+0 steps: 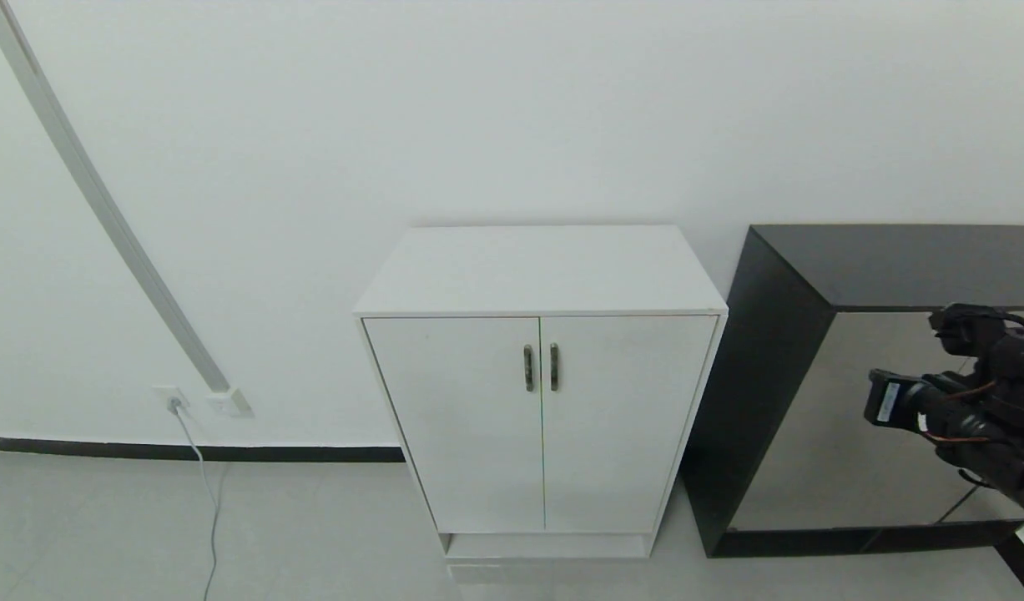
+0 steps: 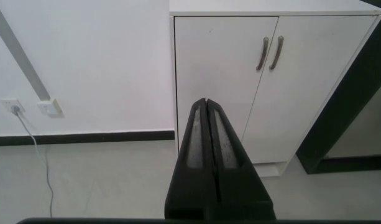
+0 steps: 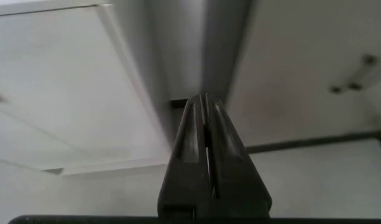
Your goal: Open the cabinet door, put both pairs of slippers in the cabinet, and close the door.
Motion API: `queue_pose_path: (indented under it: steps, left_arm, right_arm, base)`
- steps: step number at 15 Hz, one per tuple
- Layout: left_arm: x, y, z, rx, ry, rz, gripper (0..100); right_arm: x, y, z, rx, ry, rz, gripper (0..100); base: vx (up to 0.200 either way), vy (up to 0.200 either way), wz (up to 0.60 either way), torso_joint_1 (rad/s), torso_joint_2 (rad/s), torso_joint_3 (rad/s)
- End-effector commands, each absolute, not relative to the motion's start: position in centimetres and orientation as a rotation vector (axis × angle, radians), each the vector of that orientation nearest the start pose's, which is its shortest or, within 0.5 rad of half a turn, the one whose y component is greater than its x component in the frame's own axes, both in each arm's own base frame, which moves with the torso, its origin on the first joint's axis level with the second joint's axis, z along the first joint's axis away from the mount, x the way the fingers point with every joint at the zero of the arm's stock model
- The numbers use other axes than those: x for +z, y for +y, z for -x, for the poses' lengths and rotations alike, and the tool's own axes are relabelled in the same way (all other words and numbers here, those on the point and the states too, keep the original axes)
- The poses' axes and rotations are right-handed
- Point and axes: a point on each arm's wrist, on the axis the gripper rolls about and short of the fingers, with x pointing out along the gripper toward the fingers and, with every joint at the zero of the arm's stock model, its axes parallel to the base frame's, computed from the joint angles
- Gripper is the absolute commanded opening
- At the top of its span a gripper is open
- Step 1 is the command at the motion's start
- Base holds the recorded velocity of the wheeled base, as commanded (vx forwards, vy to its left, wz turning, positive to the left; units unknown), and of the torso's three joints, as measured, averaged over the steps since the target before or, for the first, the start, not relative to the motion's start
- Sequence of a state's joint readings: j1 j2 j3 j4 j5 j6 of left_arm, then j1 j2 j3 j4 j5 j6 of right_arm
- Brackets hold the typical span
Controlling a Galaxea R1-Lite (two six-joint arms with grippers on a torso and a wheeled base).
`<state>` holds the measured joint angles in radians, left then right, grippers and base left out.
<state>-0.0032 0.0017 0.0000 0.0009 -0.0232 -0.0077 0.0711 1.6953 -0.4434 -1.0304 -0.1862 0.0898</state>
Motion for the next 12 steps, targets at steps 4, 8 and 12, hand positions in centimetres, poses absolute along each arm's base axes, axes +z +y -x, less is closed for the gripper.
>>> queue_pose_path:
  steps: [4,8,12]
  left_arm:
    - [7.6,0.0,2.3,-0.026,0.002,0.008,0]
    - [7.5,0.0,2.3,-0.026,0.003,0.008,0]
    - [7.6,0.0,2.3,-0.028,0.002,0.008,0]
  right_arm:
    - [14.8,-1.1,-19.5,-0.217,0.151,-0.023,0]
    - [14.9,-1.1,-15.1,-0.187,0.111,0.025,0]
    - [14.8,-0.8,-10.9,-0.162,0.114,0.031,0]
  base:
    - [0.0,0.0,0.0,0.0,0.0,0.0]
    - [0.0,0.0,0.0,0.0,0.0,0.0]
    - [0.0,0.0,0.0,0.0,0.0,0.0]
